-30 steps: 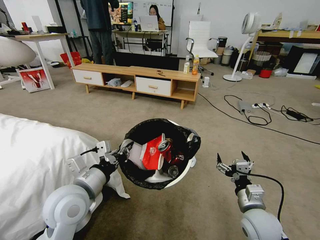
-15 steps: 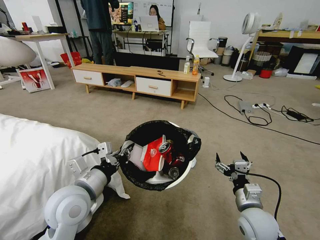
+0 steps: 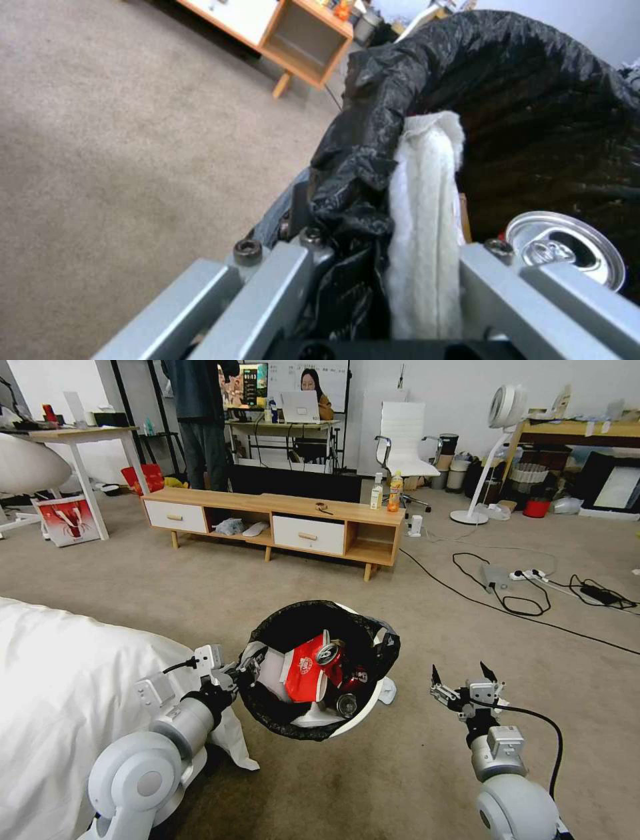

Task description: Pick up the trash bin and place the garbage on the floor into it.

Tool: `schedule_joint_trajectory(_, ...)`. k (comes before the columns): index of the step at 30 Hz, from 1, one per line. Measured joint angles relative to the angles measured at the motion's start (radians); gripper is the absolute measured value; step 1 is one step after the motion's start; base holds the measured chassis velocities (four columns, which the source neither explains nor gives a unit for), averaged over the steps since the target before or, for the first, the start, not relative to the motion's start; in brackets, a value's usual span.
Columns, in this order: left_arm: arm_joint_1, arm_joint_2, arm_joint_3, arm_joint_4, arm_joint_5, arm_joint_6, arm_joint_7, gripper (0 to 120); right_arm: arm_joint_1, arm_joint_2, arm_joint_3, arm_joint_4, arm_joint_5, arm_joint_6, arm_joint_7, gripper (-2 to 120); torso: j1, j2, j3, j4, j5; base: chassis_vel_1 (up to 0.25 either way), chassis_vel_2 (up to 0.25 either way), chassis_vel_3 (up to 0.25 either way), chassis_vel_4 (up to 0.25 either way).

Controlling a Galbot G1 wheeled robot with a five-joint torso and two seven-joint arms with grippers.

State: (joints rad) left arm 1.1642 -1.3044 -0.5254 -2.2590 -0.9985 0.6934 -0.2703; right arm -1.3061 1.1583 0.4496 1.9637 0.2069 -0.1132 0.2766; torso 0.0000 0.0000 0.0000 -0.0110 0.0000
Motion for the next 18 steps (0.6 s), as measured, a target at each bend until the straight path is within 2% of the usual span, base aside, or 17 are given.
schedule_joint_trajectory(18, 0.005, -0.003, 0.0, -0.005, 0.0, 0.0, -0.001, 7, 0.0, 0.003, 0.001, 0.0, -0.004, 0.004, 0.0, 100, 0.0, 0.0, 0.0, 0.0, 0.0, -0.014, 0.015, 0.016, -0.015)
